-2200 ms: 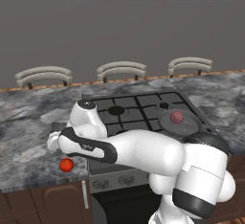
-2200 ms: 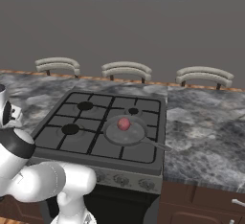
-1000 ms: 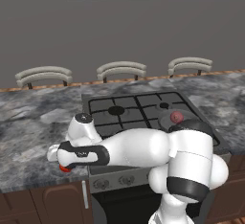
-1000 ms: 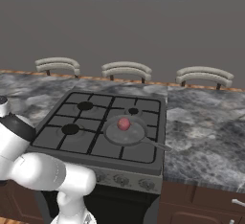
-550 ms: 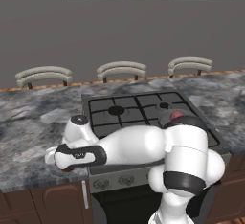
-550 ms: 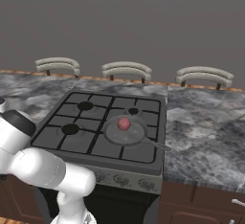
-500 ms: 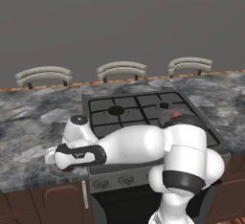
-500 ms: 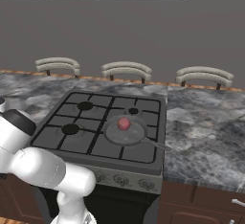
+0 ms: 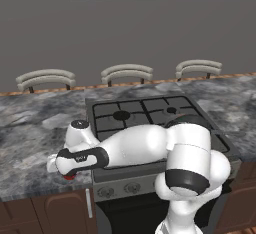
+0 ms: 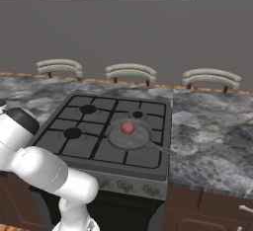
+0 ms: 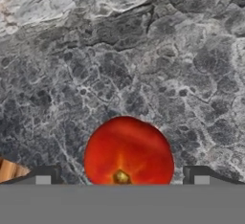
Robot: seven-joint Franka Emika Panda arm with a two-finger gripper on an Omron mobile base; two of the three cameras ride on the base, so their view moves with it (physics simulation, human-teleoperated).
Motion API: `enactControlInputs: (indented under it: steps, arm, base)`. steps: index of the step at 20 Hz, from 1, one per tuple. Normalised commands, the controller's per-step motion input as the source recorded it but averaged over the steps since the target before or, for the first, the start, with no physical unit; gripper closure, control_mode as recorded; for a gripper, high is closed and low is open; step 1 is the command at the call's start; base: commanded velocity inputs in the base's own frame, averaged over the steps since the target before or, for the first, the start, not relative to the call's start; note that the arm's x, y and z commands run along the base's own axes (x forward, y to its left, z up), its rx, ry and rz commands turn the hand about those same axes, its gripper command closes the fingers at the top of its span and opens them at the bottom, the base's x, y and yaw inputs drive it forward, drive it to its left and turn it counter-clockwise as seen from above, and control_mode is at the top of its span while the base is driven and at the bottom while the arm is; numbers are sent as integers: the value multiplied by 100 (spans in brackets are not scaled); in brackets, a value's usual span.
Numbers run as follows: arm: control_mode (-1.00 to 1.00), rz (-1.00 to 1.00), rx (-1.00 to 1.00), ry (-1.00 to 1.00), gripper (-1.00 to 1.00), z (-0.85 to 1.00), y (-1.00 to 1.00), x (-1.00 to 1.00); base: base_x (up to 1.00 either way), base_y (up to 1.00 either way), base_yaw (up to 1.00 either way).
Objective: Place the pan on the front right burner on the stove. Then place the tomato and the onion in the pan and turn on the front right burner.
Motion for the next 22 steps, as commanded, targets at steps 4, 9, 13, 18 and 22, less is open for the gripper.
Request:
enactControlInputs:
  steps: [4,9,13,18,22]
  arm:
    - [-100,0,-2,9,-100,0,0,17]
    - [-100,0,-1,5,-100,-5,0,13]
    - [-100,0,0,0,-100,-14,4,0]
    - [-100,0,0,0,-100,-13,11,0]
    - [-100,0,0,0,-100,-2,4,0]
  base:
    - [0,0,0]
    - [0,0,0]
    - [0,0,0]
    - [0,0,0]
    - [0,0,0]
